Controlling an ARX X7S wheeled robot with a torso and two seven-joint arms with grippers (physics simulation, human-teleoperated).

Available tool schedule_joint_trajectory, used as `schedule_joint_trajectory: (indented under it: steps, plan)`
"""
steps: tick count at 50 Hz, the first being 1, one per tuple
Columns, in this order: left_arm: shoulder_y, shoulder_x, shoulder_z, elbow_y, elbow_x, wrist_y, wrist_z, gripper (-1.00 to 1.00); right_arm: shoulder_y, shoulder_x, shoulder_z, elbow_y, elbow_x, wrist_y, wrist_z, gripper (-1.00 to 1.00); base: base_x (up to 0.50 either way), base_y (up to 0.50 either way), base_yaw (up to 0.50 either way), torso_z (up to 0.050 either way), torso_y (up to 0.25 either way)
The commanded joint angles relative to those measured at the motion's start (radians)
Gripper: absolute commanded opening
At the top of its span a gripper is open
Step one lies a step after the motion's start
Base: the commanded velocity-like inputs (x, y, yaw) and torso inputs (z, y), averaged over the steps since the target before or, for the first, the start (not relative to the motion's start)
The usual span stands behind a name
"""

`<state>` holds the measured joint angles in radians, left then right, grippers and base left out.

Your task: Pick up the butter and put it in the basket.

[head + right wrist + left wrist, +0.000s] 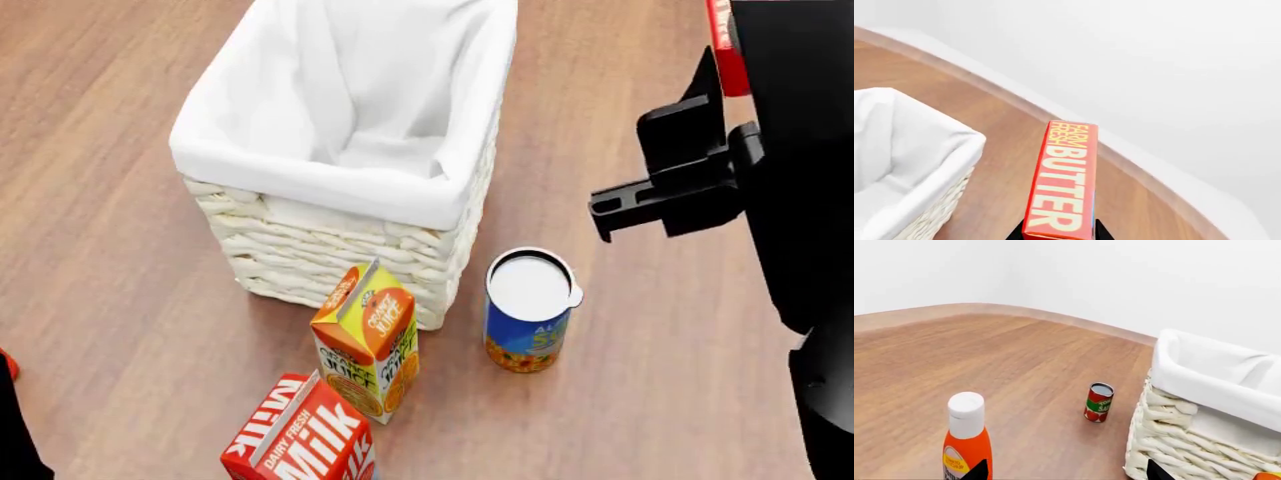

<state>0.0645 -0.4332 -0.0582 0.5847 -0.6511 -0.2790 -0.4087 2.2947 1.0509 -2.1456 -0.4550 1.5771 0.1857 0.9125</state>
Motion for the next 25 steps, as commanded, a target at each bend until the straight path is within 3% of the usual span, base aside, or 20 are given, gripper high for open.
schedule_joint_trajectory:
  steps: [1,14,25]
  plan:
    - [-0.004,0.000,0.001,-0.005,-0.004,0.000,-0.003,1.00,0.038,-0.111,0.160,0.187,0.039,0.103,-0.105,-1.00,0.00,0.00,0.00,0.000,0.000]
    - [-0.011,0.004,0.012,-0.019,0.003,0.004,-0.004,1.00,0.012,-0.295,0.242,0.444,0.090,0.197,-0.279,-1.00,0.00,0.00,0.00,0.000,0.002]
    - [-0.009,0.002,0.009,-0.012,-0.005,0.002,-0.012,1.00,-0.075,-0.510,0.257,0.762,0.158,0.257,-0.537,-1.00,0.00,0.00,0.00,0.001,0.002]
